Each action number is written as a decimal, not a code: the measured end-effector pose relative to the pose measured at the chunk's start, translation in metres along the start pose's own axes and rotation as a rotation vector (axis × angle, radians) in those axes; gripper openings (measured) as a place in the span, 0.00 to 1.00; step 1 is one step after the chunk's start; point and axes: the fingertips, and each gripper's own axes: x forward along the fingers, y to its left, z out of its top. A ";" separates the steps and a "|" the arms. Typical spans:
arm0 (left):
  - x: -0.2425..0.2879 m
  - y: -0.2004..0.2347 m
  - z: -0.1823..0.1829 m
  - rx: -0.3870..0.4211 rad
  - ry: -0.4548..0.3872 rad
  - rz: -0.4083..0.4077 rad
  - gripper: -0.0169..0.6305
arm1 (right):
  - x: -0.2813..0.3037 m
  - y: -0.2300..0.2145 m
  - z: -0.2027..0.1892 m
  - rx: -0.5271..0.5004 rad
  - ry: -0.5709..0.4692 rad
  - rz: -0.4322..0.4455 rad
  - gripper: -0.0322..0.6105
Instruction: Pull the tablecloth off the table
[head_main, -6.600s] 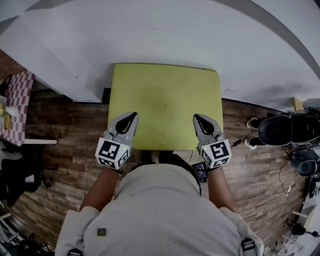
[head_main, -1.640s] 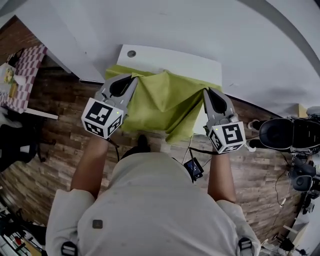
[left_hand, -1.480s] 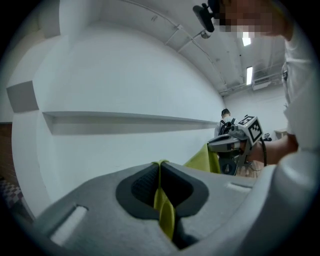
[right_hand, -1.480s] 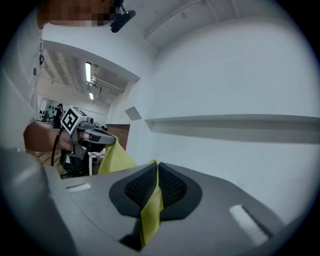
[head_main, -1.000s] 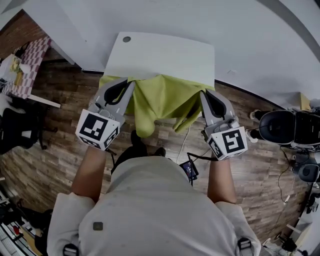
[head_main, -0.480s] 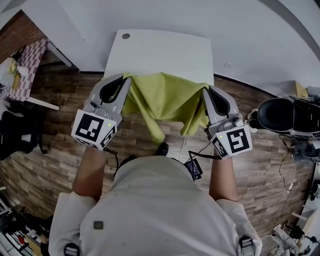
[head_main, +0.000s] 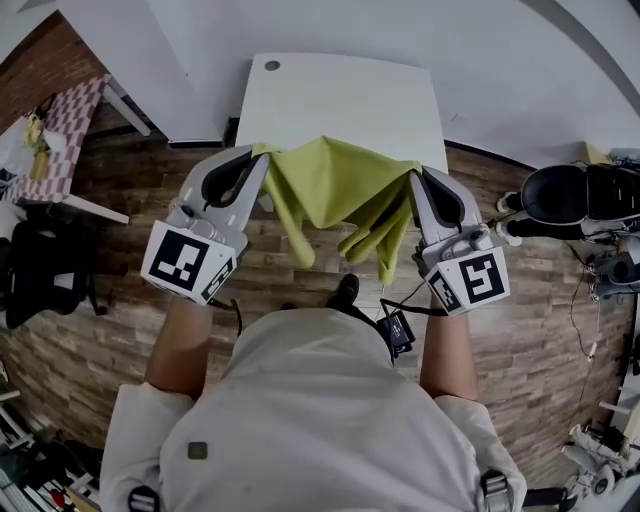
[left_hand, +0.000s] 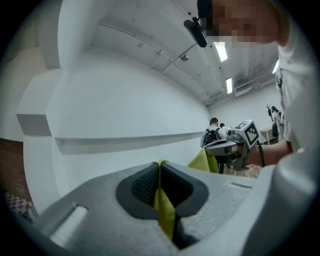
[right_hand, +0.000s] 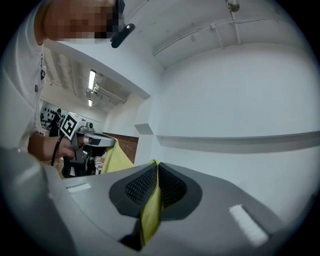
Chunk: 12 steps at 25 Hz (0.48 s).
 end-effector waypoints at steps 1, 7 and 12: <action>-0.013 0.002 0.001 0.005 -0.003 -0.005 0.03 | -0.001 0.013 0.002 -0.004 0.000 -0.005 0.08; -0.074 0.008 -0.002 -0.002 -0.012 -0.030 0.03 | -0.008 0.075 0.004 0.002 0.015 -0.029 0.08; -0.103 0.001 -0.008 -0.045 -0.013 -0.037 0.03 | -0.018 0.103 0.001 0.005 0.045 -0.024 0.08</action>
